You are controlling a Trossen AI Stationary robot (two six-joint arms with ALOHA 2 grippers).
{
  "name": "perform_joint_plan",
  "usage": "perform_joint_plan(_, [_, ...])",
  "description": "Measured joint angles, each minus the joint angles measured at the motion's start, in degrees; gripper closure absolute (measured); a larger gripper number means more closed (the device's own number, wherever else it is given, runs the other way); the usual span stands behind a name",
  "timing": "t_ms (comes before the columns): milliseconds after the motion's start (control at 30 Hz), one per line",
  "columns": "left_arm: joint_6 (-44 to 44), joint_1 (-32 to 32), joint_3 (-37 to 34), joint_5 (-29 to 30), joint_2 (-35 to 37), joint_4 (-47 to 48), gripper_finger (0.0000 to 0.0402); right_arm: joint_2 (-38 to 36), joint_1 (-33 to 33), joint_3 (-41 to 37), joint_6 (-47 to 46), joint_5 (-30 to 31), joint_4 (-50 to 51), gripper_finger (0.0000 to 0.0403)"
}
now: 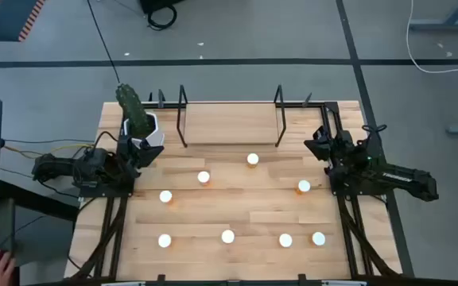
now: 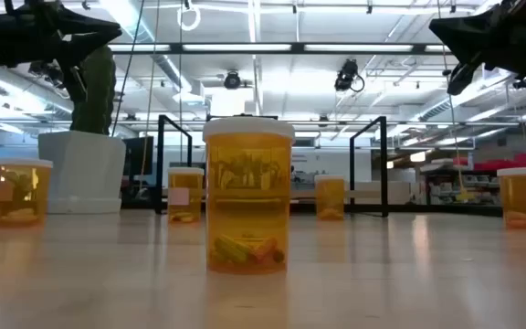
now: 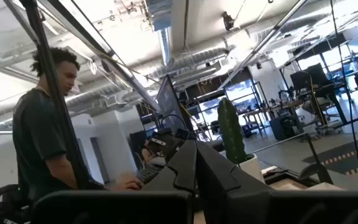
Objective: Pick and place medicine bottles onto shelf by color
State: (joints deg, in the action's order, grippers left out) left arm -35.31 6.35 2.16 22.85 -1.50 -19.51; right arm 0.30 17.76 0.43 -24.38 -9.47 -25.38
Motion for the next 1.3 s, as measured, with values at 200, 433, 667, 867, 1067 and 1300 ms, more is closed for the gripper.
perform_joint_plan(200, [0.0, -0.01, 0.01, 0.0, 0.0, -0.01, 0.0371, 0.02, 0.02, 0.02, 0.0, 0.0, 0.0, 0.0386])
perform_joint_plan(433, [0.0, 0.0, 0.0, 0.0, 0.0, 0.0, 0.0363, 0.01, 0.02, 0.02, 0.0, 0.0, 0.0, 0.0386])
perform_joint_plan(667, [0.0, 0.0, 0.0, -0.02, 0.0, 0.0, 0.0369, 0.01, 0.01, 0.01, 0.0, 0.0, 0.01, 0.0386])
perform_joint_plan(867, [-0.01, -0.02, 0.01, -0.02, 0.0, 0.0, 0.037, 0.02, 0.02, 0.02, 0.0, 0.0, 0.0, 0.0386])
perform_joint_plan(1067, [0.01, 0.0, 0.01, -0.02, 0.0, 0.0, 0.0363, 0.02, 0.01, 0.02, 0.0, 0.0, 0.01, 0.0386])
perform_joint_plan(1300, [0.0, -0.02, 0.0, -0.02, 0.0, 0.0, 0.0369, 0.0, 0.0, 0.02, 0.0, 0.0, 0.02, 0.0386])
